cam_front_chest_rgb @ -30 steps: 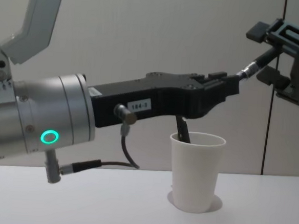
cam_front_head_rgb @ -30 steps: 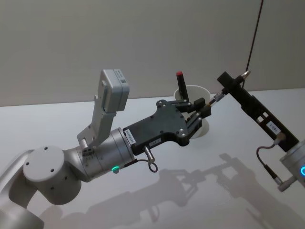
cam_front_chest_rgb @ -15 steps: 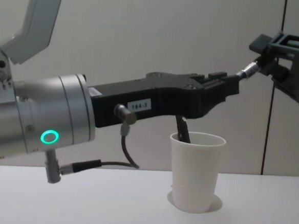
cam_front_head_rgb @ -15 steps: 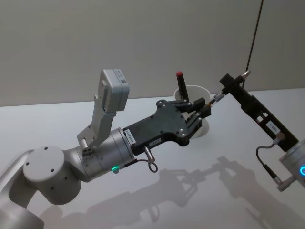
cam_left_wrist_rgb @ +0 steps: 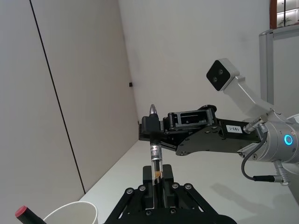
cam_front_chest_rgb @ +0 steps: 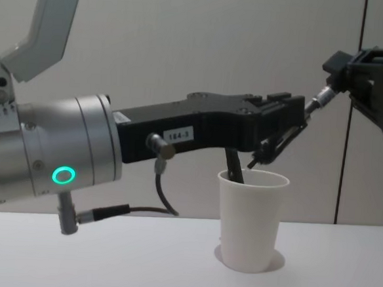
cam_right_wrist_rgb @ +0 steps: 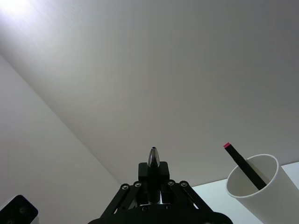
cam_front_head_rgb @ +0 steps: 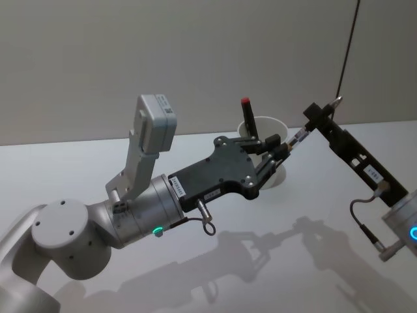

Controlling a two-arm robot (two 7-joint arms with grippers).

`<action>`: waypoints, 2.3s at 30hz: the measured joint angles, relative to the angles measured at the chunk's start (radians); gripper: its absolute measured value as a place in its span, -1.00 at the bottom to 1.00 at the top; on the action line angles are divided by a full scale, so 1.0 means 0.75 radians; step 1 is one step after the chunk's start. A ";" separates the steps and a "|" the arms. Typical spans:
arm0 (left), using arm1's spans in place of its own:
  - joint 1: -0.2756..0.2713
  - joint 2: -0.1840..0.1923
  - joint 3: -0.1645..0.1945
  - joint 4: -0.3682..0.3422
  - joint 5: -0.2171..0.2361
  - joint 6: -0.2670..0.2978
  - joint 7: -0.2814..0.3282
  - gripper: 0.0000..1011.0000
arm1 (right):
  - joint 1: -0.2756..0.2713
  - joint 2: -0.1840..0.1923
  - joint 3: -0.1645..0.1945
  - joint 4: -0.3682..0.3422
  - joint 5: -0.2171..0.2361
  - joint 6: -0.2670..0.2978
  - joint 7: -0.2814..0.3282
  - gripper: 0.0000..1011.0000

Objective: Place the pen into the pen holder.

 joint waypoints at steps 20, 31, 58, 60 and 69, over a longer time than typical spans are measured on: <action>0.000 0.000 0.000 0.000 0.000 0.000 -0.001 0.26 | 0.000 0.000 0.000 0.000 0.000 0.000 0.000 -0.74; 0.000 0.000 0.000 0.000 0.000 0.000 -0.001 0.91 | 0.003 0.002 0.000 -0.001 -0.007 -0.001 0.002 -0.74; 0.000 0.000 0.000 0.000 0.000 0.000 -0.001 0.98 | 0.193 0.015 0.024 0.111 -0.453 -0.119 0.056 -0.74; 0.000 0.000 0.000 0.000 0.000 0.000 -0.001 0.98 | 0.212 0.011 0.024 0.127 -0.489 -0.127 0.059 -0.74; 0.000 0.000 0.000 0.000 0.000 0.000 -0.001 0.98 | 0.359 -0.042 0.011 0.278 -0.715 -0.153 0.091 -0.74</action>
